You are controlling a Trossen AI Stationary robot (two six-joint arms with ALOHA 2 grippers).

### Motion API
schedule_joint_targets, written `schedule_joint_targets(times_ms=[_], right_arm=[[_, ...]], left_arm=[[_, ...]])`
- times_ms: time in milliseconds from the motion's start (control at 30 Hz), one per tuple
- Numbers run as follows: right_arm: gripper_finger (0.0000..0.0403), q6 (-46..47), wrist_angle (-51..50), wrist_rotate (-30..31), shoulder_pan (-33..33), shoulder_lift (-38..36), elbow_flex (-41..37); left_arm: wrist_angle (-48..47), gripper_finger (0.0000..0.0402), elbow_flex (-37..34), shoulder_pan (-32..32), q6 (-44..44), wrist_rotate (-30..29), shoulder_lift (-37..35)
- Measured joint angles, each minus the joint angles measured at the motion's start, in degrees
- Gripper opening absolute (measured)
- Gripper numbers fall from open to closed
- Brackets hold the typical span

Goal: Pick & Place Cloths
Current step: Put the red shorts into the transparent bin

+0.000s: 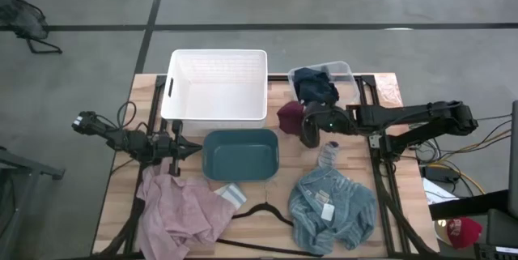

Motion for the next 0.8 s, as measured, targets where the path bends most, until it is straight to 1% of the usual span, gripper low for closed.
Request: schedule_joint_targets(times_ms=[133, 233, 400, 600, 700, 800], right_arm=[[0.0012, -2.8, -0.5, 4.1, 0.0, 0.0, 3.5], [0.0015, -4.9, -0.1, 7.1, 0.0, 0.0, 6.6], [0.0020, -9.4, 0.2, 10.6, 0.0, 0.0, 12.4], [0.0021, -14.2, -0.4, 23.4, -0.3, 0.0, 17.3], [0.0021, -15.7, -0.7, 30.4, -0.9, 0.0, 17.7], [0.0022, -16.3, -1.7, 35.8, -2.0, 0.0, 17.1]], left_arm=[[0.0, 0.0026, 0.0, 0.0, 0.0, 0.0, 0.0], [0.0, 0.0026, 0.0, 0.0, 0.0, 0.0, 0.0], [0.0, 0.0026, 0.0, 0.0, 0.0, 0.0, 0.0], [0.0, 0.0026, 0.0, 0.0, 0.0, 0.0, 0.0], [0.0, 0.0026, 0.0, 0.0, 0.0, 0.0, 0.0], [0.0, 0.0026, 0.0, 0.0, 0.0, 0.0, 0.0]])
